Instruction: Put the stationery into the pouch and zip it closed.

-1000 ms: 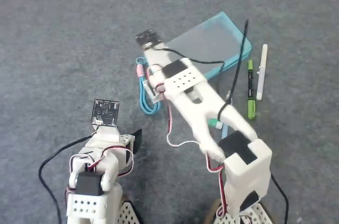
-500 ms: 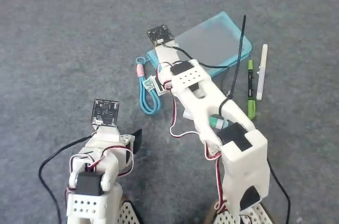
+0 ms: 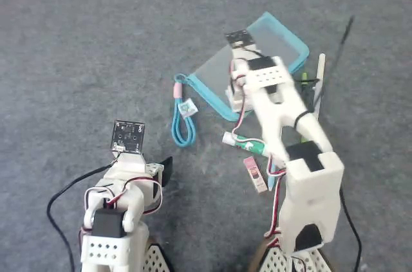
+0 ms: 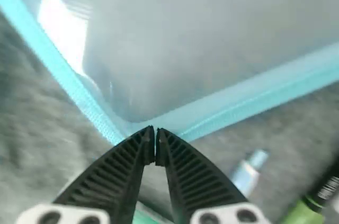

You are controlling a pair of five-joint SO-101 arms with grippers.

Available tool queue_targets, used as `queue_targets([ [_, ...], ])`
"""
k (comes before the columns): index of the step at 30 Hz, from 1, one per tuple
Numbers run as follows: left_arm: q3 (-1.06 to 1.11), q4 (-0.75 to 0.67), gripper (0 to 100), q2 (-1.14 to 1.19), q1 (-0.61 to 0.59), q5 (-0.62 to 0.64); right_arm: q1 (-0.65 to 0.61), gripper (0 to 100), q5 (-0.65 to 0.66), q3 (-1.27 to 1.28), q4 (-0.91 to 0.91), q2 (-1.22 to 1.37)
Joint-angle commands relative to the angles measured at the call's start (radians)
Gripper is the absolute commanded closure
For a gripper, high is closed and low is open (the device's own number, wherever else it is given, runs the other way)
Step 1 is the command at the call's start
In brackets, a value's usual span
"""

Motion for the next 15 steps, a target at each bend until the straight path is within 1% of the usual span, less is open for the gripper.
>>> queue_targets([
  [1,-0.007,0.008,77,-0.014,0.006,0.011,0.105,99.1,0.075,-0.048,0.039,-0.022],
  [7,-0.007,0.008,77,-0.014,0.006,0.011,0.283,99.1,0.143,-0.106,0.047,-0.031],
  [10,-0.007,0.008,77,-0.014,0.006,0.011,0.325,99.0,0.133,-0.189,0.077,-0.033],
  [11,-0.007,0.008,77,-0.014,0.006,0.011,0.317,98.9,0.129,-0.229,0.114,-0.033],
  [13,-0.007,0.008,77,-0.014,0.006,0.011,0.268,98.9,0.078,-0.319,0.205,-0.035],
  [15,-0.007,0.008,77,-0.014,0.006,0.011,0.185,98.7,0.025,-0.407,0.289,-0.033],
])
